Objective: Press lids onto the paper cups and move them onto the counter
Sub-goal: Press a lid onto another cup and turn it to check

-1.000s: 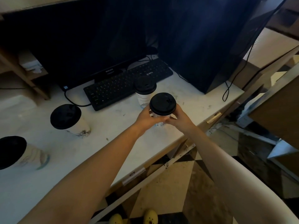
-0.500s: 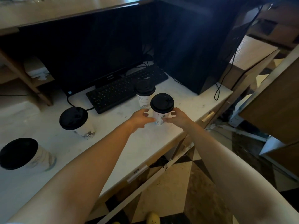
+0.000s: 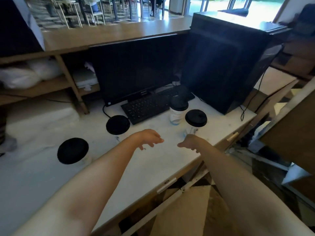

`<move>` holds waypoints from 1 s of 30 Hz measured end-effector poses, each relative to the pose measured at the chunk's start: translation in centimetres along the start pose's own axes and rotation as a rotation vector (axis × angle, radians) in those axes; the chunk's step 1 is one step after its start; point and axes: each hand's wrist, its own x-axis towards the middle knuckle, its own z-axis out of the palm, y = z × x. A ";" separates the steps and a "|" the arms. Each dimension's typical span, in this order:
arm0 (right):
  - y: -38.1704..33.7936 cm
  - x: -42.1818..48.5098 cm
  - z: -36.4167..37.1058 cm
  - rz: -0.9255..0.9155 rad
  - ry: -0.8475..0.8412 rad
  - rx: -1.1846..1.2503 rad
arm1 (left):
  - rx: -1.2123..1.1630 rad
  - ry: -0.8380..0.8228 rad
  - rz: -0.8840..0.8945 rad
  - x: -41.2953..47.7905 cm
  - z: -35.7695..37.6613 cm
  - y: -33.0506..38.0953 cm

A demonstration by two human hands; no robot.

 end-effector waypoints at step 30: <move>-21.1 6.7 6.2 -0.496 0.223 0.595 | -0.714 0.884 0.140 2.7 -7.0 -10.3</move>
